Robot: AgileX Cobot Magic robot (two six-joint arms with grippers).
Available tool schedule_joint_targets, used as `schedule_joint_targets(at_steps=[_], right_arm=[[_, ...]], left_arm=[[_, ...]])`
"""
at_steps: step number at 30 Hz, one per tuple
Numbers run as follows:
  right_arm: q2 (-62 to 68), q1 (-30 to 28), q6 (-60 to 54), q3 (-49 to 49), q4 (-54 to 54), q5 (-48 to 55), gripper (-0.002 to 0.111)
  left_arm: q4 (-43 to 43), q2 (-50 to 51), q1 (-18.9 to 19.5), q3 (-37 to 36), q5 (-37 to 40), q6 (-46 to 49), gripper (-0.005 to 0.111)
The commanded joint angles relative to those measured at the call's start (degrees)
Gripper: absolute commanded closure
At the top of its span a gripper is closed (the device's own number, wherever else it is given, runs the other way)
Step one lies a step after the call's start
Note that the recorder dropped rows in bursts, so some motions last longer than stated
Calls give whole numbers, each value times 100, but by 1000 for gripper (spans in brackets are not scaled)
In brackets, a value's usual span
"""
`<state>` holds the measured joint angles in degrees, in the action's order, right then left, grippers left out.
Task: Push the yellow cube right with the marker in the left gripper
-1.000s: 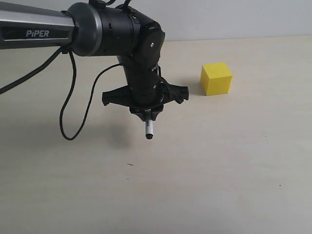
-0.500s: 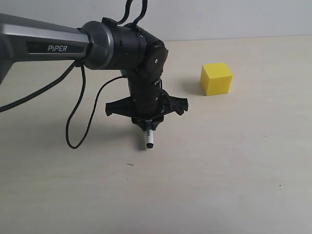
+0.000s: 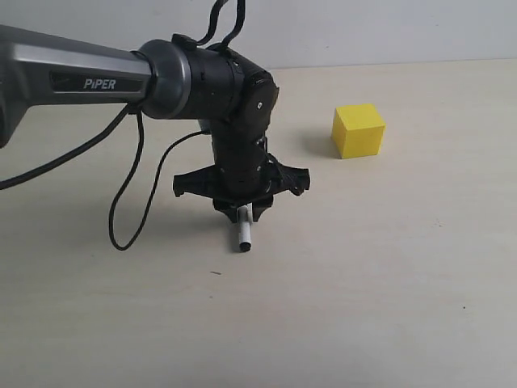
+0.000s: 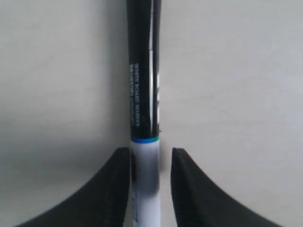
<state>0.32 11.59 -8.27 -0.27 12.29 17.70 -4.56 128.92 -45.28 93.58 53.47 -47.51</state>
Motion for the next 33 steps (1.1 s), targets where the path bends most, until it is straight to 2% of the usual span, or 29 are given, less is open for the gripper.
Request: schedule_joint_targets(at_steps=[1, 6, 11, 13, 15, 16, 19, 22, 33], right_arm=[[-32, -27, -3, 27, -25, -24, 108], [-32, -27, -3, 27, -25, -24, 108], [-32, -27, -3, 27, -25, -24, 108], [-32, -27, -3, 27, -25, -24, 108], [-32, -27, -3, 27, -25, -24, 108], [-32, -27, -3, 27, -25, -24, 108], [-32, -27, -3, 27, -25, -24, 108], [-32, -27, -3, 27, -25, -24, 108], [-32, -27, -3, 27, -25, -24, 108]], left_arm=[[-17, -176, 18, -10, 104, 219, 75], [-157, -576, 18, -10, 445, 449, 75], [-361, -1047, 7, -10, 765, 1302, 79], [-361, -1264, -19, -23, 952, 1754, 87], [-500, -1497, -86, -157, 921, 1965, 101], [-711, -1666, -141, -305, 751, 1892, 107], [-1167, -2275, -272, -945, -48, 1634, 107], [-1156, -2942, -276, -1658, -952, 1625, 107], [-1533, -5965, -263, -4289, -3146, 1755, 107]])
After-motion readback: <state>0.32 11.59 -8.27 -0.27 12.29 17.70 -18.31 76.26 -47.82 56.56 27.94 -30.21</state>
